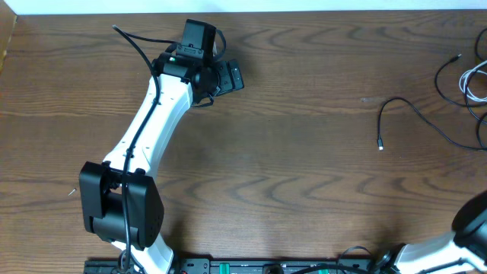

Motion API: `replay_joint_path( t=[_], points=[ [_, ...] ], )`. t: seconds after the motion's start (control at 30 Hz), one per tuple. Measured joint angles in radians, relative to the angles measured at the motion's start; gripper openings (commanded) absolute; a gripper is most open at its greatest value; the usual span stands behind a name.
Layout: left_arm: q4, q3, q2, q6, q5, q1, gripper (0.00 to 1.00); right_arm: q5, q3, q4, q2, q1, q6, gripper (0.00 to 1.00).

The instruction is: Untangle cables

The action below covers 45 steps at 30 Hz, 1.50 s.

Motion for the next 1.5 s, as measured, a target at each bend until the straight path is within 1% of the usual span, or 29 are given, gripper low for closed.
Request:
replay_joint_path(
  t=[0.17,0.37,0.53,0.7,0.77,0.97,1.1,1.13,1.23,1.3,1.33,1.37,1.4,1.43,1.5],
  points=[
    [0.0,0.0,0.0,0.0,0.0,0.0,0.95,-0.118,0.007,-0.076,-0.119,0.047,-0.05,0.99],
    [0.0,0.0,0.0,0.0,0.0,0.0,0.95,-0.217,0.013,-0.238,-0.111,0.168,-0.121,0.99],
    [0.0,0.0,0.0,0.0,0.0,0.0,0.95,-0.249,0.012,-0.358,-0.035,0.315,-0.235,0.96],
    [0.0,0.0,0.0,0.0,0.0,0.0,0.95,-0.256,0.012,-0.389,0.074,0.426,-0.29,0.89],
    [0.0,0.0,0.0,0.0,0.0,0.0,0.95,-0.256,0.012,-0.392,0.128,0.457,-0.302,0.84],
    [0.0,0.0,0.0,0.0,0.0,0.0,0.95,-0.252,0.011,-0.397,0.275,0.493,-0.319,0.78],
    [0.0,0.0,0.0,0.0,0.0,0.0,0.95,-0.239,0.011,-0.395,0.335,0.492,-0.32,0.71],
    [0.0,0.0,0.0,0.0,0.0,0.0,0.95,-0.237,0.011,-0.393,0.343,0.492,-0.321,0.67],
    [0.0,0.0,0.0,0.0,0.0,0.0,0.95,-0.23,0.012,-0.377,0.354,0.492,-0.323,0.5],
    [0.001,0.0,0.0,0.0,0.0,0.0,0.95,-0.229,0.011,-0.36,0.356,0.492,-0.326,0.44],
    [0.0,0.0,0.0,0.0,0.0,0.0,0.95,-0.23,0.011,-0.351,0.356,0.492,-0.327,0.4],
    [0.0,0.0,0.0,0.0,0.0,0.0,0.95,-0.23,0.011,-0.341,0.356,0.492,-0.328,0.34],
    [0.0,0.0,0.0,0.0,0.0,0.0,0.95,-0.229,0.011,-0.332,0.356,0.492,-0.326,0.2],
    [0.0,0.0,0.0,0.0,0.0,0.0,0.95,-0.227,0.011,-0.321,0.357,0.491,-0.317,0.01],
    [0.0,0.0,0.0,0.0,0.0,0.0,0.95,-0.216,0.011,-0.296,0.357,0.489,-0.299,0.01]
  ],
)
